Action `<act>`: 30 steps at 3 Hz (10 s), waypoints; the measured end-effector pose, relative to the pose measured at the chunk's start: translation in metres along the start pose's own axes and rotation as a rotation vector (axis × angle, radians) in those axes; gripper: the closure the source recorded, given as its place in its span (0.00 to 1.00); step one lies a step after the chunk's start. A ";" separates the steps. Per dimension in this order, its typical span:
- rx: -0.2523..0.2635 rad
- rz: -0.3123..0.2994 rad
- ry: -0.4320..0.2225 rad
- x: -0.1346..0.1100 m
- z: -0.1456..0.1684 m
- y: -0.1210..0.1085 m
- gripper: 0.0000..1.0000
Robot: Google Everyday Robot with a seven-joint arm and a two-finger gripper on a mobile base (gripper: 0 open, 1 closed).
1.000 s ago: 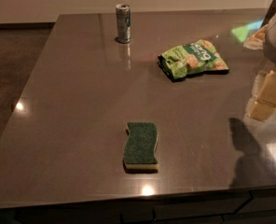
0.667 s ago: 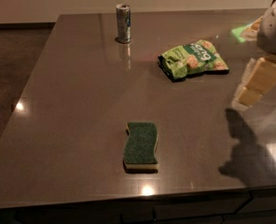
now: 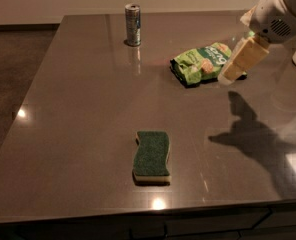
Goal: Move redbull can near green rice chip bag
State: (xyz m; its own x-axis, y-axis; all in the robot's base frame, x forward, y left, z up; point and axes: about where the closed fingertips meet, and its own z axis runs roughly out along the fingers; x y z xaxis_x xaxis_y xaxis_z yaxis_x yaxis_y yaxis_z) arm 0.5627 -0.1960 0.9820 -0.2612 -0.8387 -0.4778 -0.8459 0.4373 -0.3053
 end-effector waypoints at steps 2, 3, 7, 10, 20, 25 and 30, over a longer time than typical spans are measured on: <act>0.038 0.150 -0.100 -0.041 0.057 -0.058 0.00; 0.051 0.243 -0.142 -0.060 0.086 -0.080 0.00; 0.142 0.462 -0.382 -0.160 0.189 -0.142 0.00; 0.166 0.478 -0.424 -0.191 0.248 -0.151 0.00; 0.208 0.559 -0.647 -0.238 0.224 -0.143 1.00; 0.281 0.601 -0.540 -0.155 0.194 -0.123 1.00; 0.306 0.633 -0.559 -0.132 0.189 -0.124 0.00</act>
Offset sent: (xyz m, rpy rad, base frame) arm 0.1426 0.0424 -0.0151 0.2535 -0.0302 -0.2186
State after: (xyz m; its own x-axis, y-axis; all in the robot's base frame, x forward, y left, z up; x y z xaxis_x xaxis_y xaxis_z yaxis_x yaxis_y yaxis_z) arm 0.7902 -0.0785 0.9270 -0.3046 -0.1661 -0.9379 -0.4390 0.8983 -0.0165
